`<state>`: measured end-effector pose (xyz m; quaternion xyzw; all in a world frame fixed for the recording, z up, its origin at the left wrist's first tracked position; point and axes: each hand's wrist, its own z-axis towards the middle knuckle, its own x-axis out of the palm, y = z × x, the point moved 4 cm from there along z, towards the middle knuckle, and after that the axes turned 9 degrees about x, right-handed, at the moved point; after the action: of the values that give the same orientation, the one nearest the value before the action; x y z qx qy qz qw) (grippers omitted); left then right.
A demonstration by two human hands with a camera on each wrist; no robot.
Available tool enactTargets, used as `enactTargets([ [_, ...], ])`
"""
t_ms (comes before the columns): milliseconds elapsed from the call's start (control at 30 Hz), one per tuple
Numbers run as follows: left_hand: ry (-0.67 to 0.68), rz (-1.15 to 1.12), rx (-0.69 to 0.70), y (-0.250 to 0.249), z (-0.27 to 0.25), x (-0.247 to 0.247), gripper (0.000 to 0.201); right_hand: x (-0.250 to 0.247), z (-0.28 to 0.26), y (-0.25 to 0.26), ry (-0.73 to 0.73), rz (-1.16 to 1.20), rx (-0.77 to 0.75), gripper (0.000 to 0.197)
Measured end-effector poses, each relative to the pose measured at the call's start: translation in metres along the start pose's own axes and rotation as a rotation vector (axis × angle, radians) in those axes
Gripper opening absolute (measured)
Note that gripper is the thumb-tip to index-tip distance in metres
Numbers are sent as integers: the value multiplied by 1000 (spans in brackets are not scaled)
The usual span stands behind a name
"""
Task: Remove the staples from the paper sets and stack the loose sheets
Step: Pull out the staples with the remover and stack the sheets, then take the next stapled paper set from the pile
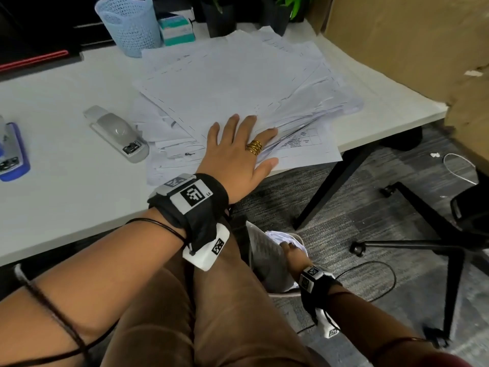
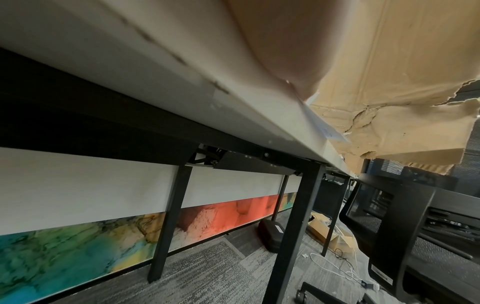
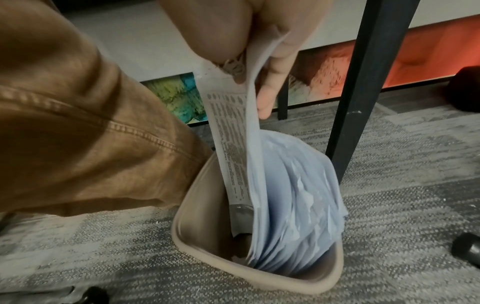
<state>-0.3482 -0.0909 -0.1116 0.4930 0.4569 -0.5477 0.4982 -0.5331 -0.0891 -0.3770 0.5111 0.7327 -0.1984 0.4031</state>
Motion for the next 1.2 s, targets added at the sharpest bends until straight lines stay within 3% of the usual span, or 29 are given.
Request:
enactTargets([
  [67, 0, 4, -1, 1, 0, 0, 70, 10, 5, 1, -10, -27, -31, 43],
  [167, -3, 0, 1, 1, 0, -1, 68, 7, 12, 4, -144, -48, -31, 74],
  [300, 5, 3, 5, 0, -1, 0, 68, -34, -2, 10, -413, 14, -101, 38],
  [433, -4, -17, 0, 1, -3, -1, 68, -87, -35, 22, -646, 32, -221, 34],
  [600, -207, -226, -104, 3, -12, -17, 75, -165, -94, 37, -943, 277, -304, 26],
  [667, -266, -200, -162, 6, -18, -25, 71, -196, -115, 43, -1059, 377, -343, 26],
  [800, -117, -81, -225, 14, -32, -27, 69, -246, -147, 59, -1253, 505, -371, 25],
  [967, 15, -129, -111, 28, -42, -39, 63, -282, -145, 83, -1229, 415, -247, 38],
  [1100, -69, -265, -91, 31, -50, -54, 33, -284, -132, 93, -1006, 325, -15, 42],
  [1200, -121, -297, -105, 28, -56, -60, 36, -287, -132, 98, -953, 437, 33, 42],
])
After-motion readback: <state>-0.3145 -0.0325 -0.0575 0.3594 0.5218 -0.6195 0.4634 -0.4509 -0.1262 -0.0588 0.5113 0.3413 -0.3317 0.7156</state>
